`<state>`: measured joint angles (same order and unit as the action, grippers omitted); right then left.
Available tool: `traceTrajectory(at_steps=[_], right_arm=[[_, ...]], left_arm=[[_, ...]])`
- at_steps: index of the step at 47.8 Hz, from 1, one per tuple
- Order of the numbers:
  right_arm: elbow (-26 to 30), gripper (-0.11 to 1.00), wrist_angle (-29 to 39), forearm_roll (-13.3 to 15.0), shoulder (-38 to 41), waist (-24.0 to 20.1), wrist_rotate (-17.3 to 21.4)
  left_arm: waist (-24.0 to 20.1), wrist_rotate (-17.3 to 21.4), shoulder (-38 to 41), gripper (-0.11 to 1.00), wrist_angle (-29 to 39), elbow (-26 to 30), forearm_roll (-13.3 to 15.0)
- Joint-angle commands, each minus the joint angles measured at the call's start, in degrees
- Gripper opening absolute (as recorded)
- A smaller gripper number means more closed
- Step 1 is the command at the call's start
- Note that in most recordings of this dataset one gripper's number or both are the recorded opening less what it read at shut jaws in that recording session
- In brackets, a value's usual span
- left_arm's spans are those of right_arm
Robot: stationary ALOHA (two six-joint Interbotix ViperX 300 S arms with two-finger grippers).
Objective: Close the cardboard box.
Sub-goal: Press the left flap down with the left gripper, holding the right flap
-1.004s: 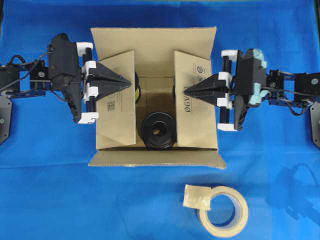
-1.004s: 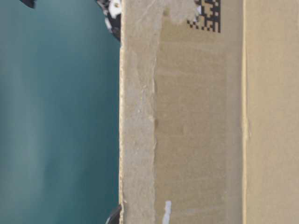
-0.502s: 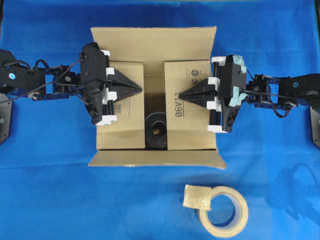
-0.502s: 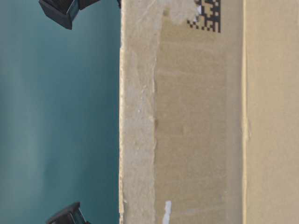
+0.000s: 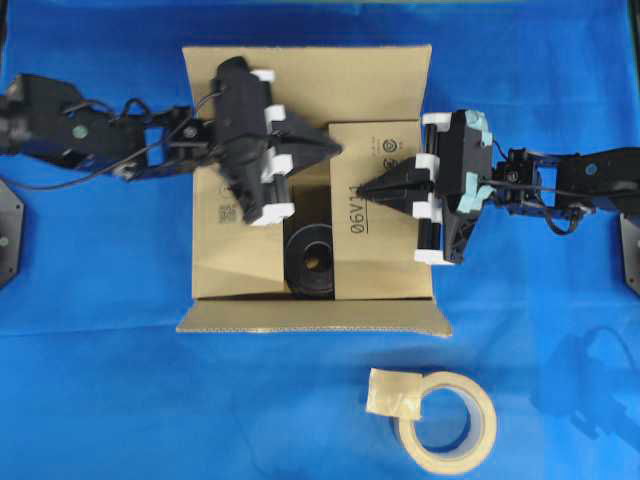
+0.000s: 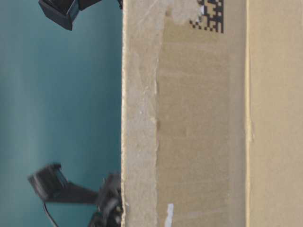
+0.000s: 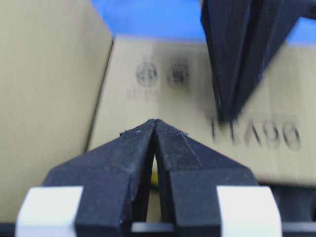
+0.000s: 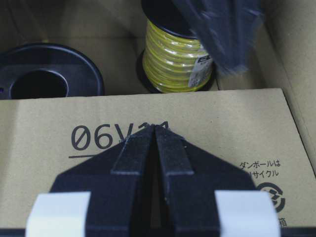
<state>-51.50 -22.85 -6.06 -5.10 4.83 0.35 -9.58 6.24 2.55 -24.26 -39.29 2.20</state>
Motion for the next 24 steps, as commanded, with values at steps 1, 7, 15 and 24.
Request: traceTrajectory(at_steps=[1, 7, 15, 24], right_arm=[[1.23, 0.0, -0.44, -0.18, -0.44, 0.18, 0.09], [1.23, 0.0, -0.44, -0.18, -0.44, -0.09, 0.09], [1.14, 0.0, -0.35, -0.18, -0.44, -0.18, 0.09], [1.23, 0.0, -0.35, -0.18, -0.44, -0.18, 0.09]], left_arm=[[-0.88, 0.79, 0.18, 0.0, -0.44, 2.9, -0.18], [-2.02, 1.58, 1.41, 0.0, -0.18, 3.87, -0.09], [-2.55, 1.67, 2.2, 0.0, 0.0, 3.52, -0.18], [-2.55, 1.58, 3.52, 0.0, 0.0, 3.43, -0.18]])
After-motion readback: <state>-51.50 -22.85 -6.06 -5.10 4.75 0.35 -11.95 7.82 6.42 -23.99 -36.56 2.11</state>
